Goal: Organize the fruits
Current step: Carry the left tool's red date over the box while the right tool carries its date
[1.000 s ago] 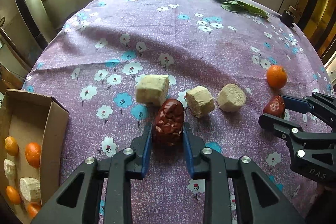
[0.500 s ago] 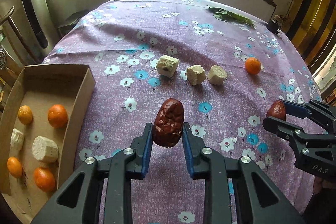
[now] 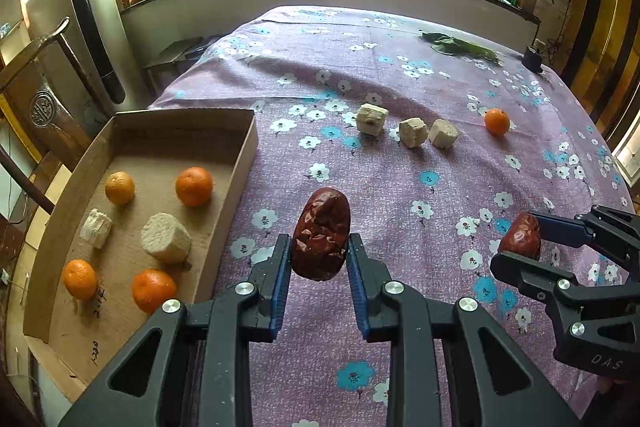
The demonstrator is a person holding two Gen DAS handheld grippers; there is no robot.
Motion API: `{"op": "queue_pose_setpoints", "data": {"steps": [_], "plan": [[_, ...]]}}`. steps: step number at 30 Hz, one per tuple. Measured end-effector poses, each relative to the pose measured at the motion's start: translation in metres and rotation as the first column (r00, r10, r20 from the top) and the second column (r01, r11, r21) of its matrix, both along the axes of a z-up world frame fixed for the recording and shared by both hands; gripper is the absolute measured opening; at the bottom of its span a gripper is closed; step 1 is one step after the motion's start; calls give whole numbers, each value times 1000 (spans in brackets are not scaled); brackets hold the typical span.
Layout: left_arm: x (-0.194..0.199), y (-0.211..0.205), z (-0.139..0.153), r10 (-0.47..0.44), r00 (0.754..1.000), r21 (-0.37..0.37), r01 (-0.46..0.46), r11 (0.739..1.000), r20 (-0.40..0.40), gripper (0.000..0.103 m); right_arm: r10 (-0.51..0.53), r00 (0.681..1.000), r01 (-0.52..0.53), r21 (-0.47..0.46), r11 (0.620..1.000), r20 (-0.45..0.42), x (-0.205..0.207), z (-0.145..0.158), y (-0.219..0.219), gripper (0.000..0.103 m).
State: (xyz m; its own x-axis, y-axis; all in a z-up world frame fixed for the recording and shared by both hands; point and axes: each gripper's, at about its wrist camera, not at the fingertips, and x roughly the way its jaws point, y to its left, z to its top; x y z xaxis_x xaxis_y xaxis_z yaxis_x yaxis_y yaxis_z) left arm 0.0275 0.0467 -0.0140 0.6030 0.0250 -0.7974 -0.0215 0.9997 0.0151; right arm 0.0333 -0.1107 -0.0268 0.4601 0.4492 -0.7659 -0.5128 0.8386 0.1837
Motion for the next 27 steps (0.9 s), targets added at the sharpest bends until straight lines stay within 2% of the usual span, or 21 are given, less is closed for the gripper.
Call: {"op": "queue_pose_setpoints", "data": {"steps": [17,27], "plan": [[-34,69,13,123,991,-7,-123,992,44,26,172,984,-171,-22,985,53,-27,22,84,54],[-48,103,12,176,984,-7,-176,984,37,26,252,966,-250,-46,967,63,-33,26,122,54]]}}
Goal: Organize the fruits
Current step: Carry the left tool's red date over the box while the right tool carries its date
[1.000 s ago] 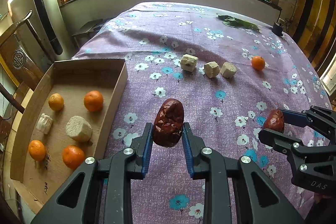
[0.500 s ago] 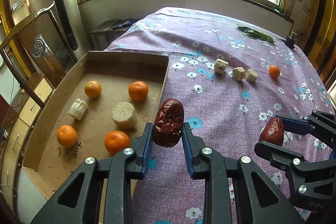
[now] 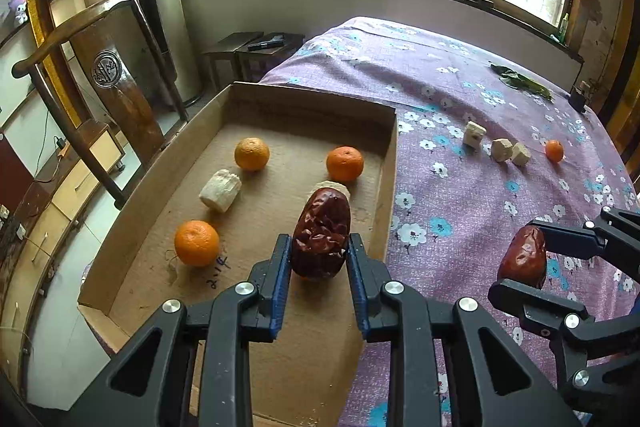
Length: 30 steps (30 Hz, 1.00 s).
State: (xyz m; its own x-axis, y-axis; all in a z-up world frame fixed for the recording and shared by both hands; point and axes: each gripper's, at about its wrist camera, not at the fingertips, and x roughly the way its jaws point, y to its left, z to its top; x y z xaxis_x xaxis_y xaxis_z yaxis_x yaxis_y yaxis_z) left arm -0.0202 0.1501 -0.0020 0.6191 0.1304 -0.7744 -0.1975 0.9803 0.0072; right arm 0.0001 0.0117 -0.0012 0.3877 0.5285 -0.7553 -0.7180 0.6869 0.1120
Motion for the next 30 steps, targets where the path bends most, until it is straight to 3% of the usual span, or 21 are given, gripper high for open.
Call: {"op": "queue_pose_setpoints", "data": {"steps": [17,30], "plan": [[-35,73,-17,122,991,-2,-123,992,-61,26,186,982,-186,-52,981,-17,-8,-13,84,54],[-27,87,-40,149,983,-20,-152,988,-108,26,278,957,-286,-123,950,-80,-9,-46,133,54]]}}
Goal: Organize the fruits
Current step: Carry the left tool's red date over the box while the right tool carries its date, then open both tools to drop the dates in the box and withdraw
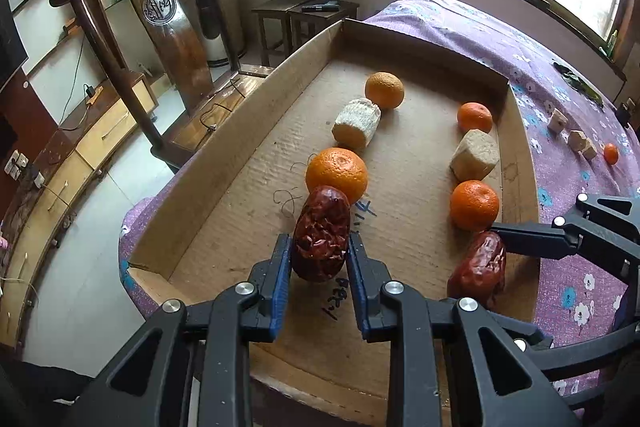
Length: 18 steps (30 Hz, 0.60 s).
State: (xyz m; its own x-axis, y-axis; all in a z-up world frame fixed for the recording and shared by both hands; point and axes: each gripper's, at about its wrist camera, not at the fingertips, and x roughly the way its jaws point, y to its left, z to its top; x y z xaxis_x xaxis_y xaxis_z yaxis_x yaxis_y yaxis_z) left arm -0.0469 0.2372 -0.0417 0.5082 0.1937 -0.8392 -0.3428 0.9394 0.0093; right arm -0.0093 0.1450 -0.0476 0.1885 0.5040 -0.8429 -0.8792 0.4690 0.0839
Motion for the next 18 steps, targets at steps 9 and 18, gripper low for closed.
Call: {"op": "queue_pose_setpoints", "data": {"steps": [9,18], "plan": [[1,6,-3,42,999,4,-42,999,-4,29,19,1000,-19,-7,1000,-16,1,-9,10,56],[-4,8,8,83,996,24,-84,996,34,73,-44,999,44,63,997,-3,0,15,-27,68]]}}
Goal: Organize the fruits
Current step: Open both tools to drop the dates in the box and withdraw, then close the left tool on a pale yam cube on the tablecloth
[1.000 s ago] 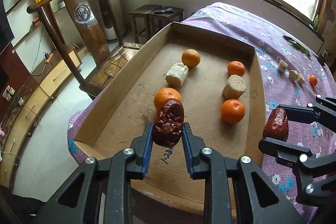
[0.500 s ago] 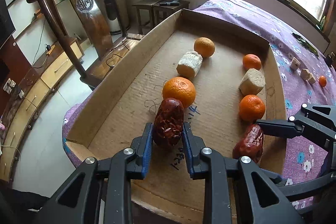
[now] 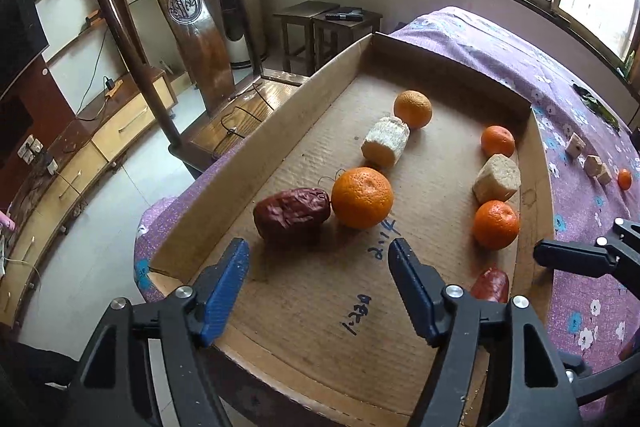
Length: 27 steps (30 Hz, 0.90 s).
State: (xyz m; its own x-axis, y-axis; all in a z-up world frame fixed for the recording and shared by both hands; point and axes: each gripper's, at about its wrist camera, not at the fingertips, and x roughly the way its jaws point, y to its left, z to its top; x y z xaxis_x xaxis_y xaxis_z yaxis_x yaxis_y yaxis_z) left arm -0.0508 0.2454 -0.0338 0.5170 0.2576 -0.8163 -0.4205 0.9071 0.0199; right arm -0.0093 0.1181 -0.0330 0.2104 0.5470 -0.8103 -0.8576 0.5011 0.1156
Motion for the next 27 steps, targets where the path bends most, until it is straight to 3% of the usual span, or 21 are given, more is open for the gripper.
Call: {"op": "queue_pose_setpoints", "data": {"steps": [4,7,16,27], "plan": [[1,-11,9,-17,1000,19,17,1000,23,76,-68,997,68,20,998,33,0,14,-28,90],[6,-24,17,-43,998,32,42,999,43,81,-117,992,115,34,993,51,3,22,-52,90],[30,-87,29,-166,984,32,164,986,70,82,-304,952,303,30,952,38,23,26,-134,90],[73,-171,33,-349,935,27,348,937,63,82,-487,873,487,34,873,27,55,24,-230,90]]}}
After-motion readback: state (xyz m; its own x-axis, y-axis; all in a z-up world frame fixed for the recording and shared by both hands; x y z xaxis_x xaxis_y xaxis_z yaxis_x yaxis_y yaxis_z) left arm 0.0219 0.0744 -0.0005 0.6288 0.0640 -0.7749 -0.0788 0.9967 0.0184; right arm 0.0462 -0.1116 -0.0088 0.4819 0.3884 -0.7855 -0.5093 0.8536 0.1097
